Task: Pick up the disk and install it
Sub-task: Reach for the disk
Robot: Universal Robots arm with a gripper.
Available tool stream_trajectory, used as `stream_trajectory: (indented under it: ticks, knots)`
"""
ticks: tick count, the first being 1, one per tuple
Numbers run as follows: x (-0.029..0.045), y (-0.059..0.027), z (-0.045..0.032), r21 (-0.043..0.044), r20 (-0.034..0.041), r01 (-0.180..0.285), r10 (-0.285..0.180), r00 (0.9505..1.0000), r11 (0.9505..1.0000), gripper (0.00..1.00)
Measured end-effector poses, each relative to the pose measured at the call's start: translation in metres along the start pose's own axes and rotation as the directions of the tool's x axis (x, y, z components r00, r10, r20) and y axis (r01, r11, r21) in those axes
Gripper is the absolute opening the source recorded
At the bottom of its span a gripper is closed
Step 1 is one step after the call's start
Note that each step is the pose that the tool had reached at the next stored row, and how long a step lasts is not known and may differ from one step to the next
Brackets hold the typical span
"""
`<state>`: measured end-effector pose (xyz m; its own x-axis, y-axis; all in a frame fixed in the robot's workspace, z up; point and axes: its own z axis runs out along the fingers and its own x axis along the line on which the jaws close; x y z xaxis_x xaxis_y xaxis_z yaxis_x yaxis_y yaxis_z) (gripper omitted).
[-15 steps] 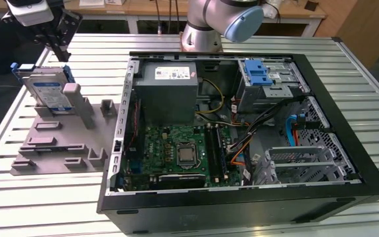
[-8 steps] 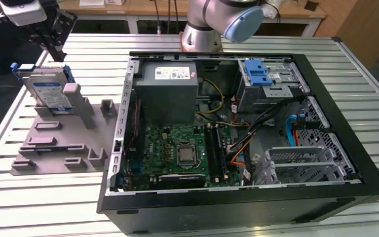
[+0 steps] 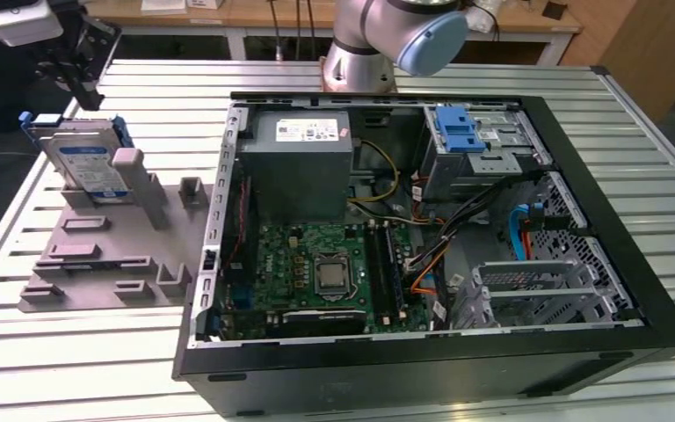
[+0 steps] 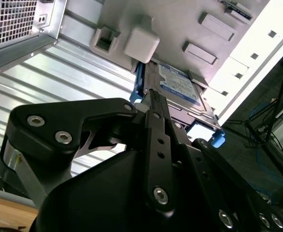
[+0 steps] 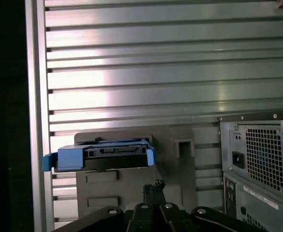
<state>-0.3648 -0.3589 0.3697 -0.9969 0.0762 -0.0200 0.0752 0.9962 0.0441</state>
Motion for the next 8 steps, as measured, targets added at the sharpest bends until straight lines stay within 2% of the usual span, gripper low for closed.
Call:
stream_trajectory:
  ticks: [8]
  knots:
    - [0.0188, -0.0014, -0.0002, 0.0001, 0.0000, 0.000, 0.000, 1.0000, 1.0000, 0.11]
